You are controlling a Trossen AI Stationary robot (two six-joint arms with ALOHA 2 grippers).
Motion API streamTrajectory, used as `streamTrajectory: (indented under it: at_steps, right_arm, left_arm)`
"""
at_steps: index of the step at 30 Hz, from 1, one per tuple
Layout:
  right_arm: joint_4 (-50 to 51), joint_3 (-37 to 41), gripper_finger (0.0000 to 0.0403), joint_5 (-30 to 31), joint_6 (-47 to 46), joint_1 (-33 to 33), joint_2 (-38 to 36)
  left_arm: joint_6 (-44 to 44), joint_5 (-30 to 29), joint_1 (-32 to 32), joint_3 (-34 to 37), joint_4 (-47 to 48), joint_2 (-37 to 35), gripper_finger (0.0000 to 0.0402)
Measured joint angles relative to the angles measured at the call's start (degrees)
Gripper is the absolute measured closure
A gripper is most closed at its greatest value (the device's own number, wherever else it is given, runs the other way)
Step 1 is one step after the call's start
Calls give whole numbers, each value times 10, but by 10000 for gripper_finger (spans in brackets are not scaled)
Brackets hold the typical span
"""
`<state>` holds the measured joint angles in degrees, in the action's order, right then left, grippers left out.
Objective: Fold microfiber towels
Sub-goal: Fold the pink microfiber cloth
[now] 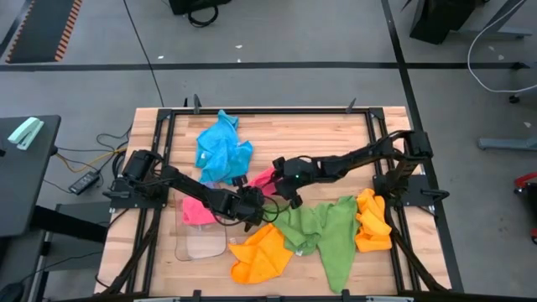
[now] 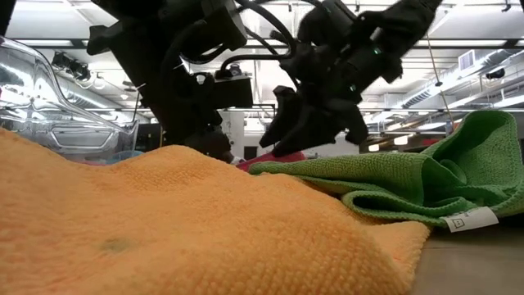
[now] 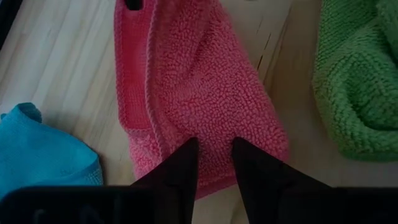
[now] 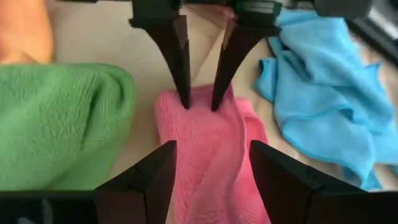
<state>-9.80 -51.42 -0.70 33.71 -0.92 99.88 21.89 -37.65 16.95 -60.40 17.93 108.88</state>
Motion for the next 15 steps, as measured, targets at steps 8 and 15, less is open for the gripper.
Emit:
streamTrajectory:
  at_steps: [8, 15]
  right_arm:
    - [-52, 20, 192, 23, 44, -56, 0]
    - [-66, 19, 192, -22, 55, -102, 17]
  left_arm:
    - [-18, 0, 0, 0, -1, 0, 296]
    - [-22, 0, 0, 0, -5, 0, 297]
